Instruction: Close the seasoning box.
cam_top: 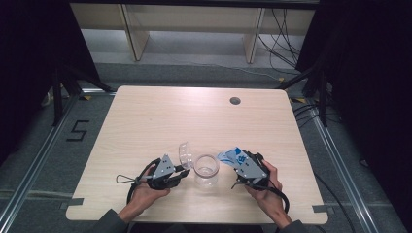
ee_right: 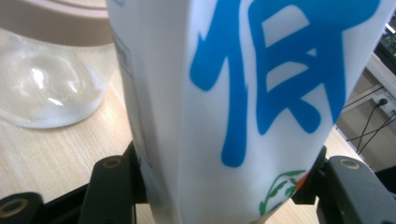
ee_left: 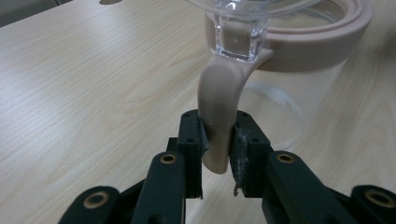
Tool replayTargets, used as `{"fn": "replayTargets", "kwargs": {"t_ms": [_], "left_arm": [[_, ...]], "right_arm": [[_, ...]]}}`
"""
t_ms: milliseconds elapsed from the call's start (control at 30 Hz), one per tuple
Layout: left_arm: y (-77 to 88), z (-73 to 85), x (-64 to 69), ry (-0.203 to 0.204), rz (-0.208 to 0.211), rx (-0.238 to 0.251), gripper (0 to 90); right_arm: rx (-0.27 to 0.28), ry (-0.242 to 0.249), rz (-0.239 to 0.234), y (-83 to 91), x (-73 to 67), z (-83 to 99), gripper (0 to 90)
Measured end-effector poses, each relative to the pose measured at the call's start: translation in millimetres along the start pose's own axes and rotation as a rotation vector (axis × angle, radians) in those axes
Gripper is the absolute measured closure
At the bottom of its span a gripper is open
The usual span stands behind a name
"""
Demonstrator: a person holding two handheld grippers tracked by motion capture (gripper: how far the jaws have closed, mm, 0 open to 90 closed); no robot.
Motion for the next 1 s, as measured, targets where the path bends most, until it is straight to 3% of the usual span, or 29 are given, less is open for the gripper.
{"fn": "replayTargets", "kwargs": {"t_ms": [167, 300, 367, 600, 700, 733, 833, 1000], "left_arm": [[0.0, -0.5, 0.7, 0.007, 0.007, 0.005, 74.7], [0.4, 0.2, 0.1, 0.002, 0.002, -0.002, 74.8], [0.3, 0.2, 0.1, 0.002, 0.002, -0.001, 74.7], [0.3, -0.2, 0.7, 0.000, 0.005, 0.001, 74.8], [0.4, -0.5, 0.6, -0.005, 0.006, 0.002, 74.7], [0.5, 0.1, -0.3, -0.009, 0.001, -0.003, 74.7], [0.3, 0.6, 1.1, 0.014, 0.007, -0.003, 74.7], [0.4, 0.0, 1.0, 0.006, 0.007, 0.000, 74.7]], "right_arm": [[-0.003, 0.012, 0.019, -0.1, -2.0, -1.3, 43.4], [-0.010, 0.058, 0.048, 0.1, -1.7, -2.4, 43.5], [-0.017, 0.087, 0.095, 0.5, 0.1, -2.9, 43.6], [-0.028, 0.111, 0.125, 1.7, 3.0, -3.2, 43.7], [-0.025, 0.158, 0.148, 2.5, 4.3, -5.2, 43.7], [-0.030, 0.160, 0.126, 1.3, 1.6, -4.9, 43.7], [-0.027, 0.141, 0.134, 2.1, 1.3, -4.9, 43.7], [-0.031, 0.140, 0.141, 2.2, 2.1, -4.9, 43.6]]}}
Point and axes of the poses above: each handheld gripper's, and its own axes: y roughly backward along the jaws, z roughly out of its underside, x roughly to its right, the point moved 9 cm from there along -y, roughly forward along the jaws, and after that the axes turned 14 degrees about -x, right-handed, at the moved point
